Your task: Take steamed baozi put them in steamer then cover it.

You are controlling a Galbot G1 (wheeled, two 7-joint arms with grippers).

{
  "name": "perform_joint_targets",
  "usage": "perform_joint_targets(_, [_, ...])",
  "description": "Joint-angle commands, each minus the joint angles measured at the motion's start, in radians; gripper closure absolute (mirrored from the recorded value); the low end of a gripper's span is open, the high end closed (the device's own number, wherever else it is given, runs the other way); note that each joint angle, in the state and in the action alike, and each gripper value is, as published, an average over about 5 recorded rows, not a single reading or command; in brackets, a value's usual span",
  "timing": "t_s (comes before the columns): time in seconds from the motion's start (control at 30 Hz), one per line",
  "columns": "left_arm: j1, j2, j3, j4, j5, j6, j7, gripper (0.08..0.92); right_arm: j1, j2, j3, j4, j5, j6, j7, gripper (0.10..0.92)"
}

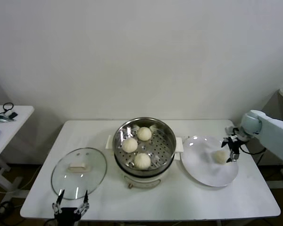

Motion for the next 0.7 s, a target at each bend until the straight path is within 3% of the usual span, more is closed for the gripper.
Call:
perform_joint_targets(0.03, [0.000,0.000,0.000,0.000,0.001,0.000,0.000,0.177,-0.082,0.056,0.073,-0.081,-0.039,-0.001,0.010,0.203])
perform_joint_targets(0.43, [-0.003,-0.001,0.004,-0.003,-0.001,0.002,-0.001,0.177,0.025,0.022,-0.003,-0.005,0.028,-0.024,0.007,0.323])
perform_joint_targets(0.53, [-0.002,-0.001,0.006,-0.005,0.000,0.001,-0.002,0.177,0.146,-0.001,-0.106,0.067,0.107,-0.043,0.008,0.336])
perform_joint_targets(0.7, [0.001,0.001,0.005,-0.006,-0.001,0.000,-0.006,0.177,0.521,-0.006,-0.427,0.267,0.364,-0.083,0.015,0.340])
